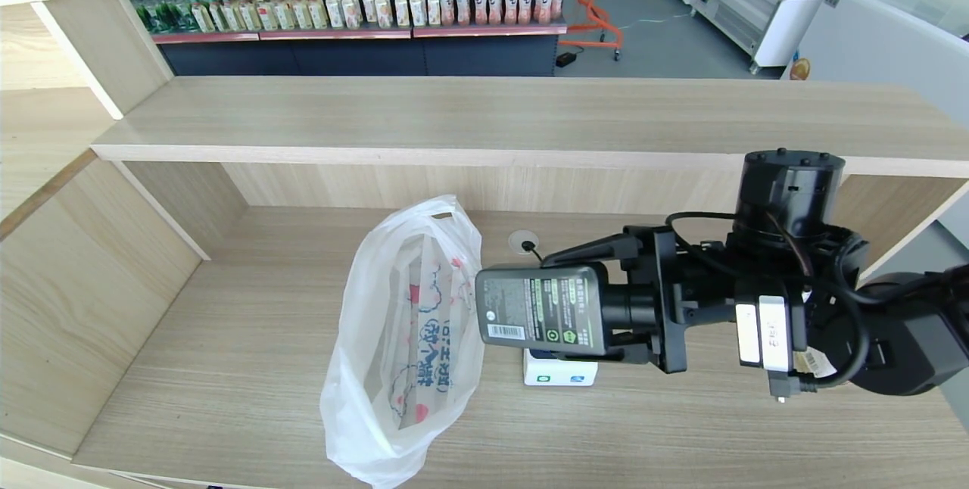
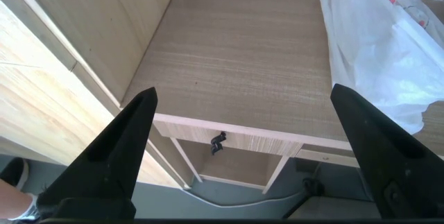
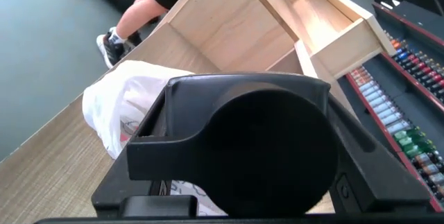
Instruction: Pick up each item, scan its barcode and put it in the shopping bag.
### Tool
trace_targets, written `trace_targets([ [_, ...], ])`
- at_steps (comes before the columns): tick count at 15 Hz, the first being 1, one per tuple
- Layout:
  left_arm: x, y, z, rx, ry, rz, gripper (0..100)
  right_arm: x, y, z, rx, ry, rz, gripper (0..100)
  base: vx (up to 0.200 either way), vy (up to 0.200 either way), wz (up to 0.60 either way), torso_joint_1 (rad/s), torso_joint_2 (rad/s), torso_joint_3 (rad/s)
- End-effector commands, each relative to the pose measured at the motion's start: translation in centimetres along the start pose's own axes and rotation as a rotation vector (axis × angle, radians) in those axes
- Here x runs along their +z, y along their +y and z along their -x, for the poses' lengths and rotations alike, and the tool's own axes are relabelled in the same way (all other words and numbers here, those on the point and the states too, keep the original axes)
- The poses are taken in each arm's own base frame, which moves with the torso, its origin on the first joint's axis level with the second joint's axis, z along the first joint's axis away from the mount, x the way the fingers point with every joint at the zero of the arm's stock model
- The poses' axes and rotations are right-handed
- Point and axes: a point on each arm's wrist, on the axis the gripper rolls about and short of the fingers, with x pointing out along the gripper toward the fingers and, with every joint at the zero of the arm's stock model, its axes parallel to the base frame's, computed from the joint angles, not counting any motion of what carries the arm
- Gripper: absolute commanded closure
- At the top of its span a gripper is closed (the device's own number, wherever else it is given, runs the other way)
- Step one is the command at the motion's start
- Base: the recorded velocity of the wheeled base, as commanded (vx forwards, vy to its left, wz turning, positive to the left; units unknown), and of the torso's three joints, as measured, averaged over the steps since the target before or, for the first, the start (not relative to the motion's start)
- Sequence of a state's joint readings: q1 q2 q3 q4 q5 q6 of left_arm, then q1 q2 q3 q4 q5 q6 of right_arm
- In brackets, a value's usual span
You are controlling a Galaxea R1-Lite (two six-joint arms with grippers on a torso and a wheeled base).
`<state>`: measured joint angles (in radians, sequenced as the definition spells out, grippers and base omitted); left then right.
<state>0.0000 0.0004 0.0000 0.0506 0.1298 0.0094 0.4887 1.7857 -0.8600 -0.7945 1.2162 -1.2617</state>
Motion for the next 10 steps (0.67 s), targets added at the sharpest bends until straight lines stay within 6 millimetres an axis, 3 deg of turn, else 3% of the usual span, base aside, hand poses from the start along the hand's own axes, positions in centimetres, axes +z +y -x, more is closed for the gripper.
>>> trace_targets([
  [1, 0.0, 0.0, 0.0, 0.001, 0.0, 0.0, 0, -0.11, -0.5, -0.27, -0.004, -0.005, 0.01, 100, 0.0, 0.0, 0.0, 0.0, 0.0, 0.0],
  [10, 0.0, 0.0, 0.0, 0.001, 0.0, 0.0, 0, 0.34, -0.71, -0.97, -0.001, -0.02, 0.01, 100, 0.0, 0.0, 0.0, 0.0, 0.0, 0.0],
])
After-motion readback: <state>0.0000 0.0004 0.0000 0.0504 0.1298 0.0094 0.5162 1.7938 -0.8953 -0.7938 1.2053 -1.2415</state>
